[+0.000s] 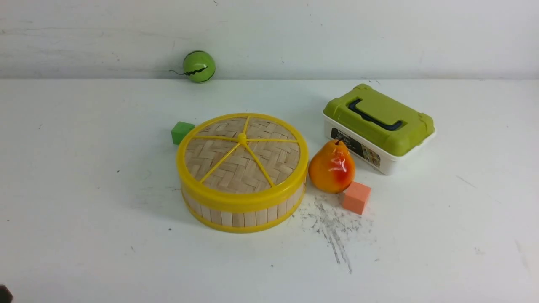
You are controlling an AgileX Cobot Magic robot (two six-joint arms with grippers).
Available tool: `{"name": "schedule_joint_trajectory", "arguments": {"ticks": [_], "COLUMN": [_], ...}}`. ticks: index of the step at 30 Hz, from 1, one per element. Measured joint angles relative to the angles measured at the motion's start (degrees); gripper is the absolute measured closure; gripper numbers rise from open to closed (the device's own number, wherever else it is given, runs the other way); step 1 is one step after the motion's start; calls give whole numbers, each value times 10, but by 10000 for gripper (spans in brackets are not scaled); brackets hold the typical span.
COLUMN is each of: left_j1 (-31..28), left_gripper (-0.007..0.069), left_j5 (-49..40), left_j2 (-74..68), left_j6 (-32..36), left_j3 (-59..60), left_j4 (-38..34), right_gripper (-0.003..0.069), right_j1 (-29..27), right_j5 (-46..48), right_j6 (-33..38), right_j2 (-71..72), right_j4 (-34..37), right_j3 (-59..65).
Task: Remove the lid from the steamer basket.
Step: Use the left arm to lift the lid of the steamer
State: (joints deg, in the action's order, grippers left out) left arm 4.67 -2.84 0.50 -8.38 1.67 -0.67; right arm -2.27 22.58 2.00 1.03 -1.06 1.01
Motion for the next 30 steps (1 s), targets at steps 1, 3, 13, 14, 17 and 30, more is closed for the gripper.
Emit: {"name": "schedule_joint_trajectory", "arguments": {"ticks": [1, 3, 13, 14, 17, 30], "left_j1": [0, 0, 0, 0, 0, 0], "left_gripper": [552, 550, 544, 543, 548, 637], "left_j5": [28, 58, 223, 241, 302, -69], "left_j2": [0, 0, 0, 0, 0, -63], "left_j6": [0, 0, -23, -43, -146, -248], "left_j3": [0, 0, 0, 0, 0, -273], "left_j4": [1, 1, -18, -29, -59, 25], "right_gripper": [419, 419, 419, 419, 419, 419], "right_j1": [0, 0, 0, 0, 0, 0], "right_j5": [0, 0, 0, 0, 0, 0], "right_j6": [0, 0, 0, 0, 0, 0], "right_j2": [0, 0, 0, 0, 0, 0], "right_j4": [0, 0, 0, 0, 0, 0], "right_j3": [0, 0, 0, 0, 0, 0]}}
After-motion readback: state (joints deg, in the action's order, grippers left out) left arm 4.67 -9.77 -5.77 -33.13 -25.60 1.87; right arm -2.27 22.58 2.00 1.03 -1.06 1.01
